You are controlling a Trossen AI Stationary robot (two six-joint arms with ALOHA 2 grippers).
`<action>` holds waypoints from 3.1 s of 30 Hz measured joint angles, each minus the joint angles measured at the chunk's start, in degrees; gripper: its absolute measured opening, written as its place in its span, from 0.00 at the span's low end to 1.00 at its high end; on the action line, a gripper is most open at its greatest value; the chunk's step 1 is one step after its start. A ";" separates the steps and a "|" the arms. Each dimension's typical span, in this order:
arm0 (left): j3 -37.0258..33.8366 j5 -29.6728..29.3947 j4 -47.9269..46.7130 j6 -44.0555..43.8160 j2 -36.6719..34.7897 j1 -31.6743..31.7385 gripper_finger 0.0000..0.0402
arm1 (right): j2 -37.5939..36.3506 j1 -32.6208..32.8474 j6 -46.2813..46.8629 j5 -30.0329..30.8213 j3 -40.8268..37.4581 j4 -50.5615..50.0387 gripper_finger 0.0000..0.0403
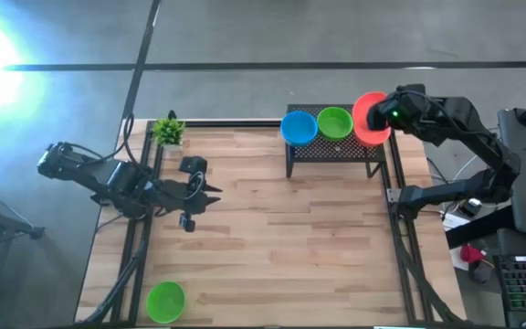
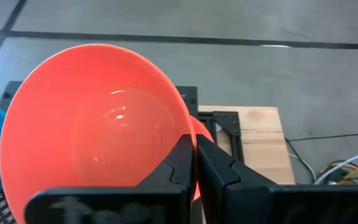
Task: Pick & Place Mini bowls
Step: Stack the orange bowl on the orange bowl on the shelf
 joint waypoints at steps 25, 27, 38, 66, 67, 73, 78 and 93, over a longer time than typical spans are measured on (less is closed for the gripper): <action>0.00 0.00 -0.02 -0.31 0.00 0.00 0.24 | 0.62 -9.47 0.59 0.58 -12.60 3.74 0.02; 0.00 0.01 -0.02 -0.31 0.00 0.00 0.24 | 0.66 -9.78 0.66 0.54 -13.59 4.05 0.02; 0.00 0.00 0.00 -0.31 0.00 0.00 0.24 | 0.67 -9.84 -0.01 0.42 -16.90 6.39 0.02; 0.00 0.00 -0.02 -0.15 0.00 -0.02 0.24 | 0.57 -9.79 -2.99 0.56 -14.26 6.73 0.27; 0.00 0.00 -0.02 -0.17 0.00 -0.01 0.24 | 0.56 -9.79 -3.00 0.70 -14.08 6.74 0.26; 0.00 0.00 -0.02 -0.61 0.00 -0.02 0.24 | 0.60 -9.79 -3.18 3.49 -14.42 5.95 0.20; 0.00 -0.02 -0.02 -0.68 0.00 -0.02 0.24 | 0.67 -9.84 -3.36 3.62 -16.10 6.25 0.12; 0.00 -0.01 -0.01 -0.73 0.01 -0.01 0.24 | 0.68 -9.81 -3.91 3.38 -21.88 7.17 0.02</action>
